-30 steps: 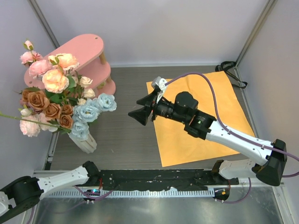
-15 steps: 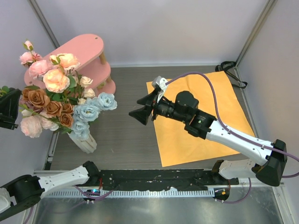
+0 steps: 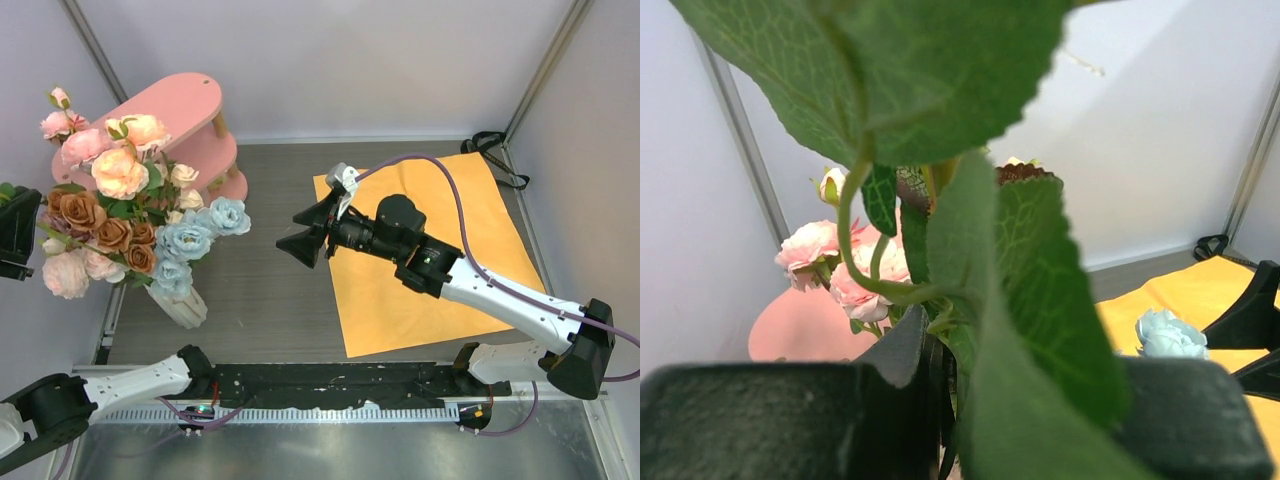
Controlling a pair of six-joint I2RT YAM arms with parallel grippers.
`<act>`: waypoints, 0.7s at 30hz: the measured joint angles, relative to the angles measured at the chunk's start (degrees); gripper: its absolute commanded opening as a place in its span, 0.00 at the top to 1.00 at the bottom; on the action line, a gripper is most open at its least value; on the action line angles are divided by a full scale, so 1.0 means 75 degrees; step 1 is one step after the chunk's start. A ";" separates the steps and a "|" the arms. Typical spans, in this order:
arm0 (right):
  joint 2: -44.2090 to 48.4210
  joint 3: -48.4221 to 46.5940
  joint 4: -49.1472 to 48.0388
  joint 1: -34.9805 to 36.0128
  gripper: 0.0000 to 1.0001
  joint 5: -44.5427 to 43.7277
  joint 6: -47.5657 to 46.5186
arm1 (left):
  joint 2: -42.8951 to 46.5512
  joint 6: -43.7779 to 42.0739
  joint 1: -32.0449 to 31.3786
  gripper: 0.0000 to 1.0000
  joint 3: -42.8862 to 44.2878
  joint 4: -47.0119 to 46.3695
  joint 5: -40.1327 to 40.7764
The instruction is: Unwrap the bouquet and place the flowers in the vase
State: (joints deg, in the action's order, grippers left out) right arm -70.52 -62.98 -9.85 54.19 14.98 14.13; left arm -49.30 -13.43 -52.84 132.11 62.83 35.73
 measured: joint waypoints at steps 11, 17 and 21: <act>0.0000 0.0009 -0.0003 -0.0061 0.22 0.0082 0.0006 | -0.0047 -0.0149 0.0015 1.00 -0.0498 0.0344 -0.0134; 0.0003 0.0108 -0.0076 -0.0099 0.22 0.0137 0.0067 | -0.0242 -0.0239 0.0015 1.00 -0.0644 0.0487 -0.0134; 0.0003 0.0224 -0.0152 -0.0146 0.22 0.0166 0.0117 | -0.0143 -0.0204 0.0015 1.00 -0.0982 0.0411 -0.0119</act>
State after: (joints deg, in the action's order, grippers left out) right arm -70.50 -61.30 -10.98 53.10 16.23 15.00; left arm -50.37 -14.96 -52.73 124.75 65.91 34.83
